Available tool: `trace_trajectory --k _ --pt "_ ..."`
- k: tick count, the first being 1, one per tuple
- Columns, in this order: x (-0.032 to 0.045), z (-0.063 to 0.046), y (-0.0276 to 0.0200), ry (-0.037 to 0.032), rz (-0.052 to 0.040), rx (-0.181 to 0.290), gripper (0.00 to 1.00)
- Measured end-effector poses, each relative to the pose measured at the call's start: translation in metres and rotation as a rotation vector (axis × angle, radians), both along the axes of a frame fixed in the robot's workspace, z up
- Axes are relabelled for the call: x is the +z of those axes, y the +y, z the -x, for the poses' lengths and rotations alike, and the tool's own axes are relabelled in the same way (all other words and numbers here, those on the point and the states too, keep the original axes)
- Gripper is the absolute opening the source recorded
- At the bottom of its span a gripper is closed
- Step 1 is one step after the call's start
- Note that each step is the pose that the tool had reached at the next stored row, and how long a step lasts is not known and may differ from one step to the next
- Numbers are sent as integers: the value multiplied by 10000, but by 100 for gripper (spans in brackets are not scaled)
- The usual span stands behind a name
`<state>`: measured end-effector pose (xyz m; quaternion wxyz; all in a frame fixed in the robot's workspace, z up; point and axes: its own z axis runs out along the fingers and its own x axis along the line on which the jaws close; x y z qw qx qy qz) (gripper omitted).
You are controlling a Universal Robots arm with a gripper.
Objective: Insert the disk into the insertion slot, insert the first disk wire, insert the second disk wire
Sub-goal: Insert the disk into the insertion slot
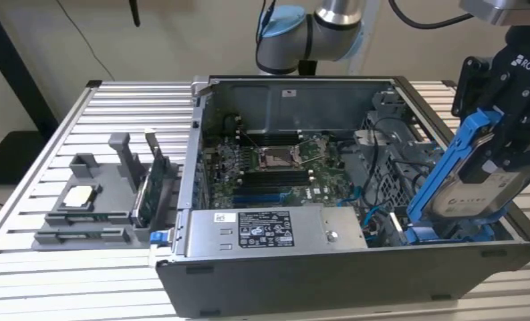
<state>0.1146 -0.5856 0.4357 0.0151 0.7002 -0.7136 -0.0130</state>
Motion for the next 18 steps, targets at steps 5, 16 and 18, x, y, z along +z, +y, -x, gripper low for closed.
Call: trace_trajectory --k 5,16,18 --pt "-24 0 0 0 -1 0 33" --pt "-117 -1 101 0 -1 -1 33" --pt "-137 -2 112 0 0 -1 33"
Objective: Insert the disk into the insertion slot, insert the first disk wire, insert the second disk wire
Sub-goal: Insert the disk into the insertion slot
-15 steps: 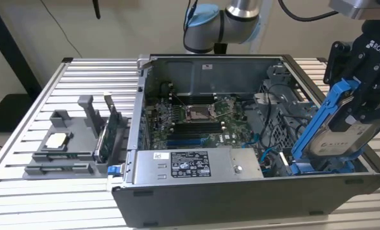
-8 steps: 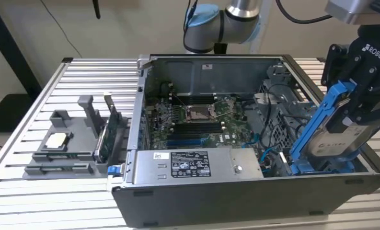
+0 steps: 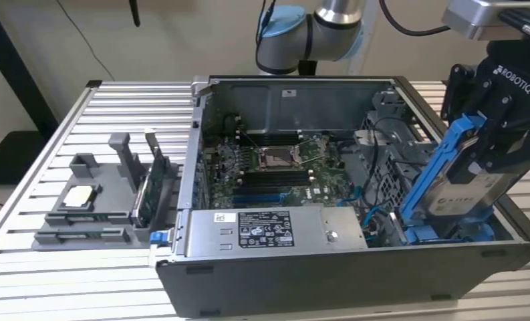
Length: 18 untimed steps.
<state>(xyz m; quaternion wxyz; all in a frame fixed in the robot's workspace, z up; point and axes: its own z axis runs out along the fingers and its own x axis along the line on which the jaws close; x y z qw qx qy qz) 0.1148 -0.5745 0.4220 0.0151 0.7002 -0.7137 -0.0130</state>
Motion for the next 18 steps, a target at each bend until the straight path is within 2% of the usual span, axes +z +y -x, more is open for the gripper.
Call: trace_trajectory --k 18 --pt "-177 -18 49 0 1 4 33"
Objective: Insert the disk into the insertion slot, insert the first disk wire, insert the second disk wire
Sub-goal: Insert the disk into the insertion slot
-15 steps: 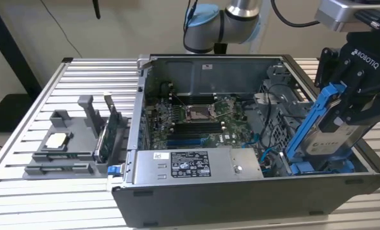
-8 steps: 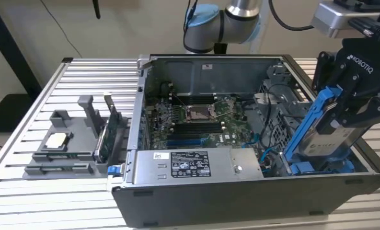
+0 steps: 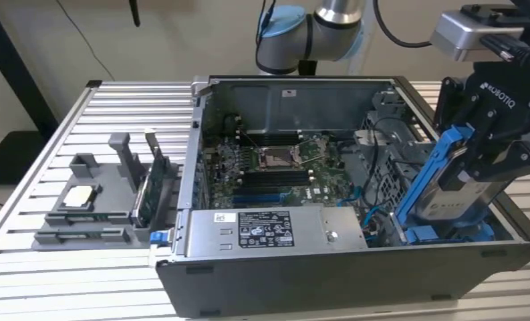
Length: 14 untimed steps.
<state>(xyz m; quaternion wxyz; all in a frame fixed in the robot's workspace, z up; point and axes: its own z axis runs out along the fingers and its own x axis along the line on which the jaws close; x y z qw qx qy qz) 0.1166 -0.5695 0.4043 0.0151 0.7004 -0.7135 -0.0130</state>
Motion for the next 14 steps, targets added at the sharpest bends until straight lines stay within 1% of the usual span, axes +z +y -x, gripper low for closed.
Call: trace_trajectory --k 14 --pt "-234 0 29 1 3 0 33"
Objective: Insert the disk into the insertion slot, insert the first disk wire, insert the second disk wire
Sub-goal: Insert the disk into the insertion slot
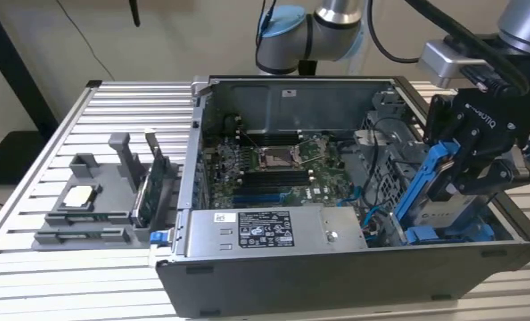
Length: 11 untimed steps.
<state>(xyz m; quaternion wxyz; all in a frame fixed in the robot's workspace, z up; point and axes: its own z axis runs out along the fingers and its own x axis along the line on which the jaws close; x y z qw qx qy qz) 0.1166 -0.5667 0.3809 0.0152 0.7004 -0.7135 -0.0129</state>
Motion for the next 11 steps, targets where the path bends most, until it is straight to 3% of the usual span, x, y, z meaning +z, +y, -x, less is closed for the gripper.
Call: trace_trajectory --k 9,11 --pt "-29 0 6 0 -6 1 33" --pt "-28 0 6 0 -3 0 40"
